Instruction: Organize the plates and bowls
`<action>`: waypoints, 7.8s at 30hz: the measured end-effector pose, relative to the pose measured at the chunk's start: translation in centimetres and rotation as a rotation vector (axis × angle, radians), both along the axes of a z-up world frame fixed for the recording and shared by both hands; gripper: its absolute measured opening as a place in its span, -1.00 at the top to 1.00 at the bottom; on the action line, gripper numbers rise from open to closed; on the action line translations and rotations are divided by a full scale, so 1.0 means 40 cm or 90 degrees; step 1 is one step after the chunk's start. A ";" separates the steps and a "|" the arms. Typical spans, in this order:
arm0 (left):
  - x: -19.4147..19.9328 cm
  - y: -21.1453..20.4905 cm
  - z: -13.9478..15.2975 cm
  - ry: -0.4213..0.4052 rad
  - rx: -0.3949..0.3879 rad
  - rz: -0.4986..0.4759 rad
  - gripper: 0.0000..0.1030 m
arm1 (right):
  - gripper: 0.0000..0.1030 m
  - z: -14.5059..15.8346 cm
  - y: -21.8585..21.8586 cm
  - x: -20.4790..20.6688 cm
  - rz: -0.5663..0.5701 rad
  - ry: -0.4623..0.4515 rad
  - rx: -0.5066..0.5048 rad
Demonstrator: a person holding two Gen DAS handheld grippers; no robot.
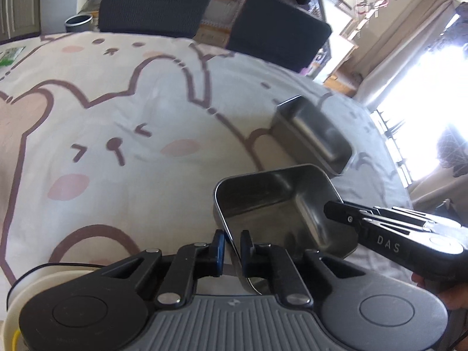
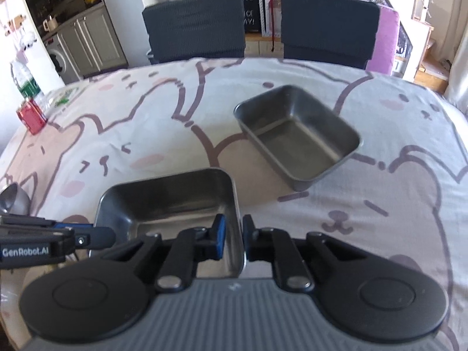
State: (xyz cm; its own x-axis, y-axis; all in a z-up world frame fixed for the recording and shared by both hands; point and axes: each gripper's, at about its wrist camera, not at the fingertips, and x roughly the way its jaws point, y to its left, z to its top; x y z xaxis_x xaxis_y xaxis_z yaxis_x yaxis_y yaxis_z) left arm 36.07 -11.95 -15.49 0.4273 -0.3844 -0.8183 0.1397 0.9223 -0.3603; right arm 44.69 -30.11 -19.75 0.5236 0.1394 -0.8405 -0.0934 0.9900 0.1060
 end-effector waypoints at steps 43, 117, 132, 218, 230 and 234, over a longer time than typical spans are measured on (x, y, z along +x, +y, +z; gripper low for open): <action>-0.164 -0.244 -0.047 0.020 0.076 -0.209 0.75 | 0.70 -0.021 -0.171 -0.263 -0.061 0.133 -0.061; 0.424 -0.314 -0.008 -0.255 0.244 -0.247 -1.00 | -0.99 -0.047 -0.212 0.028 -0.633 -0.024 0.187; 0.442 -0.336 -0.051 -0.276 0.310 -0.277 -0.77 | -0.20 -0.102 -0.205 0.097 -0.578 0.002 0.140; -0.180 -0.164 0.024 -0.061 0.024 -0.228 0.84 | 0.87 0.163 -0.158 -0.337 -0.163 -0.011 0.022; -0.203 -0.202 -0.013 -0.047 0.086 -0.275 0.79 | 0.88 0.135 -0.133 -0.323 -0.146 0.032 -0.028; -0.207 -0.209 -0.017 -0.051 0.092 -0.285 0.77 | 0.88 0.130 -0.123 -0.321 -0.135 0.039 -0.058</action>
